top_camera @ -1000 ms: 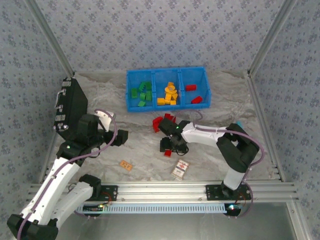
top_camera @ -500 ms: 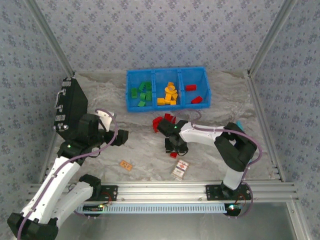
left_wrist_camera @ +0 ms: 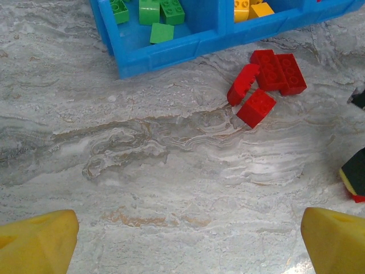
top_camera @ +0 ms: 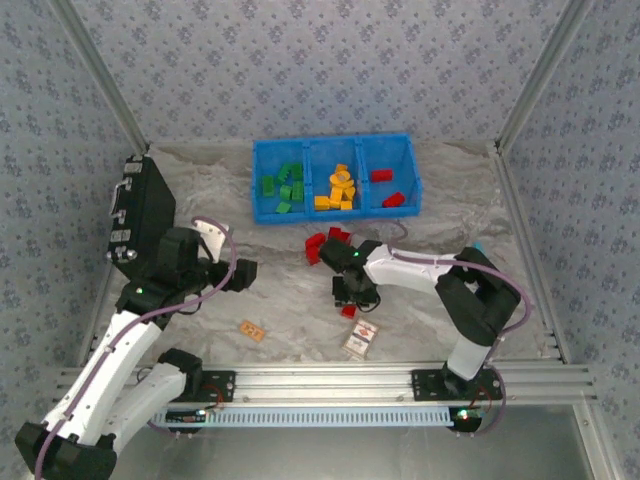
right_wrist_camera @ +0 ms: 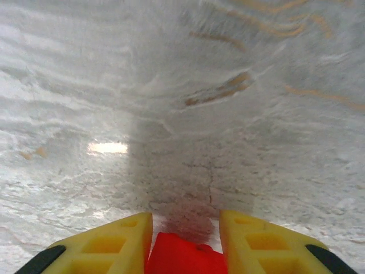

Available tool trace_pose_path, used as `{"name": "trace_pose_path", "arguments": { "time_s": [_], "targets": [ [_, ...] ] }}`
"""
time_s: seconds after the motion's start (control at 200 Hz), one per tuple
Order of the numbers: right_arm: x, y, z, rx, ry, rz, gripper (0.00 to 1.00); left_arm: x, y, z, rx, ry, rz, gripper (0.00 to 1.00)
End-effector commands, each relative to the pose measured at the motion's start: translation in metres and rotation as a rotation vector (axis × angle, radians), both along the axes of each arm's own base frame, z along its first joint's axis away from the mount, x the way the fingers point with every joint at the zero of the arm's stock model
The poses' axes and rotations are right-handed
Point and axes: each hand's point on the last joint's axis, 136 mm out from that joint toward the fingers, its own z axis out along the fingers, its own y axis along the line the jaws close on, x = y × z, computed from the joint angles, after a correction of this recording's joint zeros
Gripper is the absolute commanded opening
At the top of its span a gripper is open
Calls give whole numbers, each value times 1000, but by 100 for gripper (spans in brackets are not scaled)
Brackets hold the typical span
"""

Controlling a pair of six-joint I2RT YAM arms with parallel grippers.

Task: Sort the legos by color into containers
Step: Pick up the lego from the bottom-center of the table, then place the lego in the container.

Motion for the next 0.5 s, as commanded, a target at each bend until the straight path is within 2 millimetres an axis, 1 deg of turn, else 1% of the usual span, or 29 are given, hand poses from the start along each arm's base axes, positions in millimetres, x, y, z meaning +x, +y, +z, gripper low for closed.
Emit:
{"name": "trace_pose_path", "arguments": {
  "time_s": [0.0,0.18,0.26,0.325,0.34,0.35,0.36,0.385,0.4,0.495],
  "targets": [
    [13,-7,20,48,-32,-35,33,4,0,3,4,-17,3,100],
    [30,-26,40,29,-55,-50,31,4,2,3,10,-23,11,100],
    [48,-39,55,29,-97,-64,32,4,2,3,13,-25,12,100],
    [69,-51,71,26,-146,-74,32,5,2,3,12,-25,13,100],
    [72,-55,72,20,-151,-75,32,5,3,3,13,-26,14,100],
    [80,-51,83,36,-182,-71,31,5,3,3,14,-25,14,100],
    [85,-53,87,37,-194,-73,31,5,3,3,14,-24,14,100],
    [95,-58,95,39,-219,-90,31,5,3,3,14,-25,15,100],
    [101,-61,99,30,-238,-69,31,5,3,3,14,-26,16,100],
    [141,-80,124,8,-327,-68,31,5,3,3,17,-25,17,100]
  ]
}}
